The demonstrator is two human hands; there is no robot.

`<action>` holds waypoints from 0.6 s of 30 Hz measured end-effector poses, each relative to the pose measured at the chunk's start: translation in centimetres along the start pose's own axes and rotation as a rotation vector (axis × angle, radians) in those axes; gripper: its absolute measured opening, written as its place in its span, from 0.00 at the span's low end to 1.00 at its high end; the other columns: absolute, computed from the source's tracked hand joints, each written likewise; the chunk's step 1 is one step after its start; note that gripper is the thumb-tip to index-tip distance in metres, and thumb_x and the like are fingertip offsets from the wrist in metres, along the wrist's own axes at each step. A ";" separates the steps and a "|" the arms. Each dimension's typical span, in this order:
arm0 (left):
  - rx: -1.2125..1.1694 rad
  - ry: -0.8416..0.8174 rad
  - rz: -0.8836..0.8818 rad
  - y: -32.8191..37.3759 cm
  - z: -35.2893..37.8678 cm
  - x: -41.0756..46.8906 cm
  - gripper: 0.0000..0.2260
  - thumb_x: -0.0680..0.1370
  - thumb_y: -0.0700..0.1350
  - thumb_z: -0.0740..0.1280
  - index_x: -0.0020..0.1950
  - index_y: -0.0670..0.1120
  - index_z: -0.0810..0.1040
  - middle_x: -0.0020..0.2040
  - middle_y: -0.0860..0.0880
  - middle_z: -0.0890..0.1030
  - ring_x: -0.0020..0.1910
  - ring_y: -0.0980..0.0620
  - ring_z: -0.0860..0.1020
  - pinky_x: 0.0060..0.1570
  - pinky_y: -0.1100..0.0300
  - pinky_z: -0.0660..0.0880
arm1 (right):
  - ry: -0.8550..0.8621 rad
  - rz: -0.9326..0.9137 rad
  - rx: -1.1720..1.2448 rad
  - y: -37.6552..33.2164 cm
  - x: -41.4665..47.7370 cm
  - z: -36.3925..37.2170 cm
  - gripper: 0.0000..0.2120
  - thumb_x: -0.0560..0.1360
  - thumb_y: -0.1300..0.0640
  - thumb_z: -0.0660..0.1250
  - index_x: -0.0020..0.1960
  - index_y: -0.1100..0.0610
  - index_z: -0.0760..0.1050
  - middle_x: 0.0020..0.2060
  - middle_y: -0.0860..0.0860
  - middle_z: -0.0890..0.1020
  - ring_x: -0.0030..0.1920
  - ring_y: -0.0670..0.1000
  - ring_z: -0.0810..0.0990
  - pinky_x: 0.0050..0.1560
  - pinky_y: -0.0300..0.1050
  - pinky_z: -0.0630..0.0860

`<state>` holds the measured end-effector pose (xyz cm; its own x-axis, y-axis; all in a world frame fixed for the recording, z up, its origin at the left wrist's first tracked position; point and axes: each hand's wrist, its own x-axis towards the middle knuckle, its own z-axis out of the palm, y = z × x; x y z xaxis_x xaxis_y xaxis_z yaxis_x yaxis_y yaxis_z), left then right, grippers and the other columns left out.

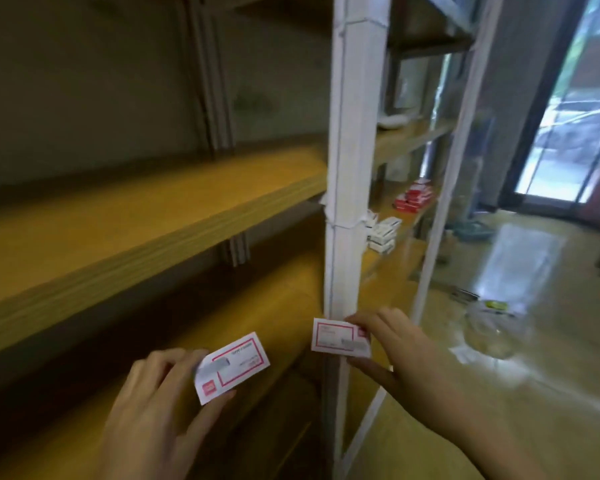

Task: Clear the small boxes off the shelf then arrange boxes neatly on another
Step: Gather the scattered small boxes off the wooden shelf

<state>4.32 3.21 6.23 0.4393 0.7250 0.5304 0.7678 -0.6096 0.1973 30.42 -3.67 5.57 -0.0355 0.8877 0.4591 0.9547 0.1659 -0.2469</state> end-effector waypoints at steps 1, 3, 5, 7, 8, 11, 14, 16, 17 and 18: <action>-0.006 0.025 0.036 1.3 1.0 1.1 0.28 0.67 0.63 0.55 0.46 0.41 0.80 0.39 0.42 0.80 0.34 0.41 0.79 0.32 0.63 0.67 | 0.023 0.025 -0.019 1.7 -0.7 -0.8 0.22 0.71 0.38 0.56 0.60 0.47 0.69 0.51 0.41 0.71 0.50 0.42 0.69 0.49 0.38 0.70; -0.037 0.028 0.075 4.0 2.7 3.0 0.34 0.71 0.68 0.51 0.45 0.40 0.80 0.38 0.41 0.80 0.34 0.40 0.79 0.32 0.56 0.69 | 0.055 0.072 -0.059 5.2 -1.9 -2.4 0.21 0.71 0.37 0.53 0.60 0.45 0.68 0.50 0.40 0.71 0.49 0.42 0.70 0.47 0.40 0.72; -0.133 0.038 0.084 7.2 4.7 4.4 0.37 0.72 0.70 0.46 0.47 0.40 0.80 0.39 0.43 0.79 0.35 0.41 0.78 0.32 0.59 0.69 | 0.072 0.104 -0.097 8.7 -3.0 -3.8 0.20 0.72 0.37 0.53 0.60 0.44 0.67 0.50 0.41 0.71 0.49 0.43 0.70 0.45 0.41 0.73; -0.227 0.032 0.100 10.8 6.4 5.7 0.32 0.70 0.69 0.53 0.48 0.43 0.80 0.39 0.47 0.77 0.35 0.46 0.75 0.32 0.65 0.67 | 0.063 0.139 -0.113 12.2 -3.8 -5.4 0.20 0.72 0.37 0.54 0.60 0.44 0.67 0.51 0.41 0.72 0.49 0.42 0.71 0.44 0.40 0.73; -0.256 0.032 0.114 12.7 7.4 6.4 0.27 0.68 0.66 0.59 0.48 0.43 0.80 0.39 0.49 0.76 0.35 0.48 0.74 0.33 0.67 0.66 | 0.062 0.154 -0.121 13.9 -4.1 -6.1 0.21 0.72 0.37 0.54 0.60 0.45 0.68 0.52 0.41 0.73 0.49 0.42 0.71 0.44 0.38 0.73; -0.289 0.017 0.108 18.0 10.8 8.9 0.20 0.63 0.55 0.75 0.49 0.45 0.80 0.40 0.50 0.76 0.37 0.51 0.73 0.33 0.69 0.64 | 0.073 0.192 -0.131 19.3 -5.0 -8.5 0.22 0.71 0.37 0.54 0.60 0.47 0.70 0.52 0.42 0.75 0.49 0.42 0.72 0.43 0.38 0.73; -0.355 0.039 0.040 23.3 14.4 11.4 0.21 0.62 0.55 0.69 0.52 0.47 0.78 0.44 0.54 0.73 0.41 0.54 0.71 0.35 0.69 0.64 | 0.118 0.215 -0.143 24.5 -5.8 -10.7 0.21 0.70 0.39 0.57 0.58 0.49 0.71 0.51 0.44 0.76 0.48 0.43 0.72 0.41 0.34 0.69; -0.365 0.049 0.026 26.6 16.9 13.0 0.21 0.65 0.54 0.71 0.55 0.49 0.77 0.46 0.56 0.70 0.44 0.56 0.70 0.36 0.69 0.64 | 0.131 0.235 -0.148 27.7 -6.2 -12.0 0.21 0.69 0.41 0.59 0.57 0.50 0.72 0.51 0.45 0.77 0.48 0.42 0.70 0.41 0.30 0.65; -0.366 0.042 0.025 28.0 17.9 13.8 0.21 0.65 0.53 0.73 0.56 0.50 0.76 0.47 0.57 0.69 0.45 0.57 0.69 0.37 0.69 0.64 | 0.129 0.243 -0.148 29.2 -6.5 -12.5 0.21 0.69 0.41 0.59 0.57 0.50 0.72 0.51 0.45 0.77 0.48 0.42 0.70 0.41 0.30 0.64; -0.367 0.035 0.023 29.1 18.9 14.6 0.21 0.65 0.52 0.73 0.56 0.50 0.76 0.48 0.57 0.69 0.46 0.57 0.69 0.38 0.70 0.64 | 0.127 0.248 -0.149 30.7 -6.6 -13.0 0.21 0.69 0.41 0.58 0.57 0.50 0.72 0.51 0.45 0.77 0.48 0.42 0.70 0.42 0.30 0.64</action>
<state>41.91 2.08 4.18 0.4339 0.7019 0.5648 0.5367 -0.7049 0.4637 63.78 -10.06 6.03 0.2323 0.8310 0.5054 0.9628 -0.1226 -0.2409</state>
